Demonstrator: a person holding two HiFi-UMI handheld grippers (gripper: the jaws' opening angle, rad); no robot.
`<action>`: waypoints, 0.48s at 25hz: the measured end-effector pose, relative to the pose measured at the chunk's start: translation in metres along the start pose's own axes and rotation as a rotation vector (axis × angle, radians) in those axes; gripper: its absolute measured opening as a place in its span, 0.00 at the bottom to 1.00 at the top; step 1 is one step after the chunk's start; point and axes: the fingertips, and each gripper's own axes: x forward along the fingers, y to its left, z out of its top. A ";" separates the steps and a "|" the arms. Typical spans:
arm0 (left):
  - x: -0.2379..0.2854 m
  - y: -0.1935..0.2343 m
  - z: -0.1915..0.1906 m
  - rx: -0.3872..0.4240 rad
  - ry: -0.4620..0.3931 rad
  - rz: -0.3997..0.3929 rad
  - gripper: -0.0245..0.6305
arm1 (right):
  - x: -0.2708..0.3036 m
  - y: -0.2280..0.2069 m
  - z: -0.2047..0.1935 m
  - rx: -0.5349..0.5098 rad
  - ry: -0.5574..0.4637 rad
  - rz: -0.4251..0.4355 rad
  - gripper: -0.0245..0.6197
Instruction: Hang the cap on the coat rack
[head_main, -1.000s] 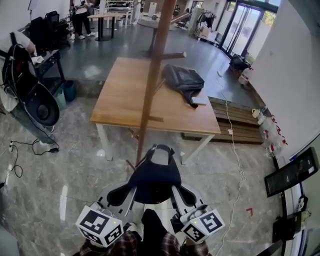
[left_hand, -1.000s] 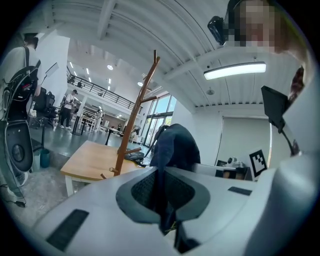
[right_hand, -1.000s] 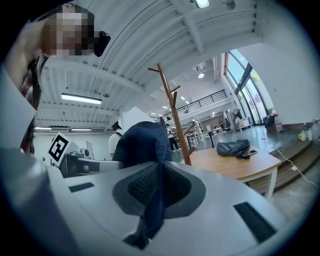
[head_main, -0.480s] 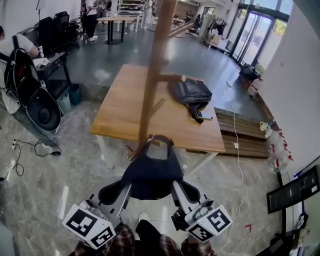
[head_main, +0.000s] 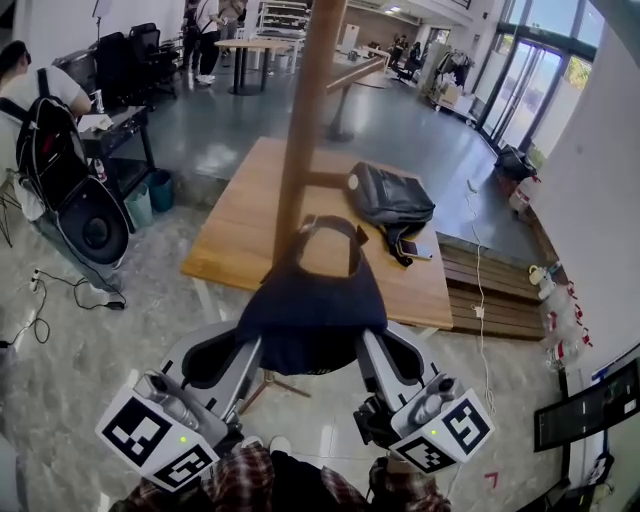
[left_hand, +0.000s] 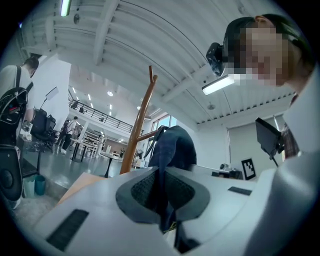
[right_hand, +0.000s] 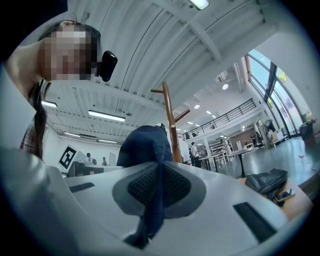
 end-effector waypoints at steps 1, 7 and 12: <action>0.002 0.000 0.005 0.005 -0.005 -0.006 0.07 | 0.001 0.000 0.005 -0.002 -0.006 0.000 0.07; 0.016 0.006 0.036 0.022 -0.036 -0.040 0.07 | 0.012 -0.005 0.025 0.014 -0.040 0.013 0.07; 0.025 0.013 0.049 0.030 -0.048 -0.048 0.07 | 0.020 -0.012 0.029 0.030 -0.058 -0.001 0.07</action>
